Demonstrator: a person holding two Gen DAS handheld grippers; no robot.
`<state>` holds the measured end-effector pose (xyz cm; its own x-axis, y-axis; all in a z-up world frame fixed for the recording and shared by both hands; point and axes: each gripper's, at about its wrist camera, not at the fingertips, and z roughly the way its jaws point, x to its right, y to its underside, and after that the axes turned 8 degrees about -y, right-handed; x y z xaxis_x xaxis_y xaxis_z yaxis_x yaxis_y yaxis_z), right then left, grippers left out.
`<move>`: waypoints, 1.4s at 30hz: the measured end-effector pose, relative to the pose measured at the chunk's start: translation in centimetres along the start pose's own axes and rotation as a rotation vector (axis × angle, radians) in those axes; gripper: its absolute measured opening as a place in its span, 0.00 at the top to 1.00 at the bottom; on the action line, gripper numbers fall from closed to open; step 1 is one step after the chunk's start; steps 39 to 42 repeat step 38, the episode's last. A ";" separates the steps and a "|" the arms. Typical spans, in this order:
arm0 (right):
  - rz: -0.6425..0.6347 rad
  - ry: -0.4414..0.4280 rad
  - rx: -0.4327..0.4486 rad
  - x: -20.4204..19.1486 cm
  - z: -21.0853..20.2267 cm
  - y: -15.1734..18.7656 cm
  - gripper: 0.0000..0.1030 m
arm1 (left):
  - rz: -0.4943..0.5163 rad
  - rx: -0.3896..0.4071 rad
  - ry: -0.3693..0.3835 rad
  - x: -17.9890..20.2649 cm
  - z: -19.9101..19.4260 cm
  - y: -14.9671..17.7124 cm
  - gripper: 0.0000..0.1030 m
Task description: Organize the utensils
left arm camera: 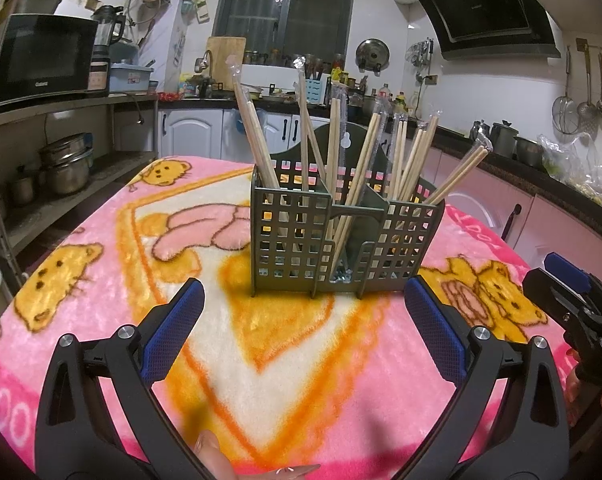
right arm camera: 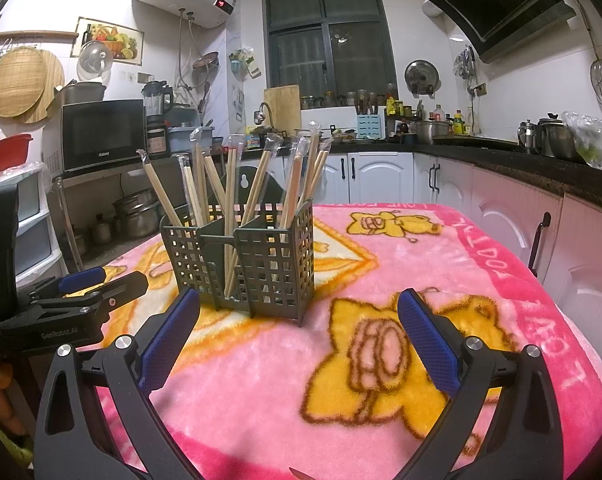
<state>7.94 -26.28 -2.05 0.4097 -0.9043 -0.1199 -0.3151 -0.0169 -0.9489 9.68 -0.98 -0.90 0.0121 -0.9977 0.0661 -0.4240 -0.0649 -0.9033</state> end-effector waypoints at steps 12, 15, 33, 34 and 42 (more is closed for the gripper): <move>-0.006 0.000 -0.004 -0.1 0.1 0.1 0.06 | 0.000 -0.009 0.005 0.0 0.1 0.0 0.10; -0.005 0.000 -0.005 -0.1 0.1 0.1 0.06 | 0.000 -0.010 0.005 0.0 0.0 0.0 0.10; 0.049 0.068 -0.068 2.3 0.7 -0.4 0.06 | -0.025 -0.074 -0.033 -0.8 1.0 -0.5 0.10; 0.060 0.114 -0.112 3.5 1.2 -0.6 0.06 | -0.023 -0.114 -0.061 -1.7 1.7 -0.9 0.10; 0.109 0.293 -0.358 9.1 4.2 -0.3 0.06 | -0.064 -0.186 -0.179 -5.7 3.7 -2.4 0.10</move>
